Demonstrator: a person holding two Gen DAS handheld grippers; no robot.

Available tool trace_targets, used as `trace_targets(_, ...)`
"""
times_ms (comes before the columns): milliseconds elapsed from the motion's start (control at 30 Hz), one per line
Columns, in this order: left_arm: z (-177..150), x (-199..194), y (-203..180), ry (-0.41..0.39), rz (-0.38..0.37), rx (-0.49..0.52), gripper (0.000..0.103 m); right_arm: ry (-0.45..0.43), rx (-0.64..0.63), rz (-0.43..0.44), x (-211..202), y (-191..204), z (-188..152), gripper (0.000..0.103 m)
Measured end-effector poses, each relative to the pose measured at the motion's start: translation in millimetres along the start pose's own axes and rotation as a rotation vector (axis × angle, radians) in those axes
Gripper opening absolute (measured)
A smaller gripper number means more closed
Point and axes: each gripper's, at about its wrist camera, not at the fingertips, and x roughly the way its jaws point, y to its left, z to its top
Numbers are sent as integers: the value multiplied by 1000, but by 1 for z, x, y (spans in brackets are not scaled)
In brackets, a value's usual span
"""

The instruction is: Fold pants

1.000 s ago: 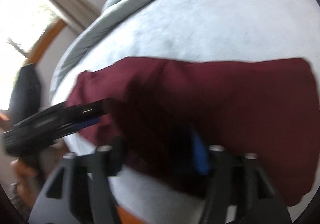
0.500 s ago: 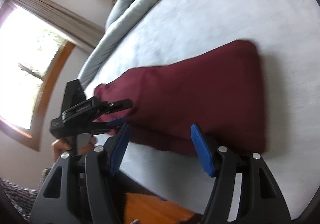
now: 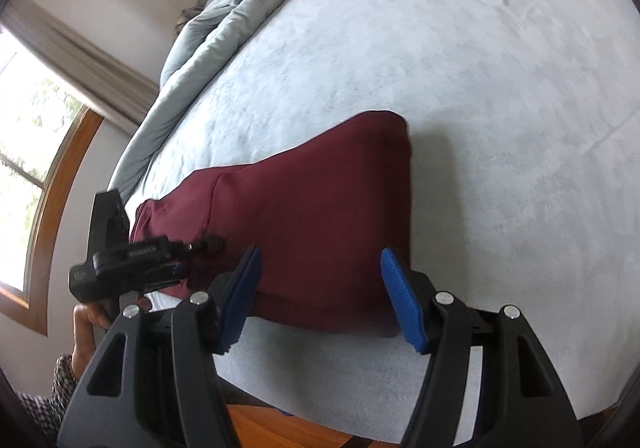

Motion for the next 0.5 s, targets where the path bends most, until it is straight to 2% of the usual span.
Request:
trace_targets(33,-1,-1,0,-4,0,4,28,-1,21,-3,-1,-5,0,65)
trace_targets(100,-3,-6,-6,-26,2,40,23,-5,52,-7,-2,-13,0,65)
trace_targets(233,-3,-24,-9,-88,-16,58,20,-19,59,-21,-7,-17,-1,65)
trace_targets(300,-1,-41,-6,-145,-27,52,19,-24,50,-26,-10,-16,0,65)
trace_targets(400,1,-66,-3,-229,33,92,16,-25,47,-24,-11,-16,2,65)
trace_targets(500,5,-67,18,-216,88,83,16,-12,50,-5,-5,-13,4,65)
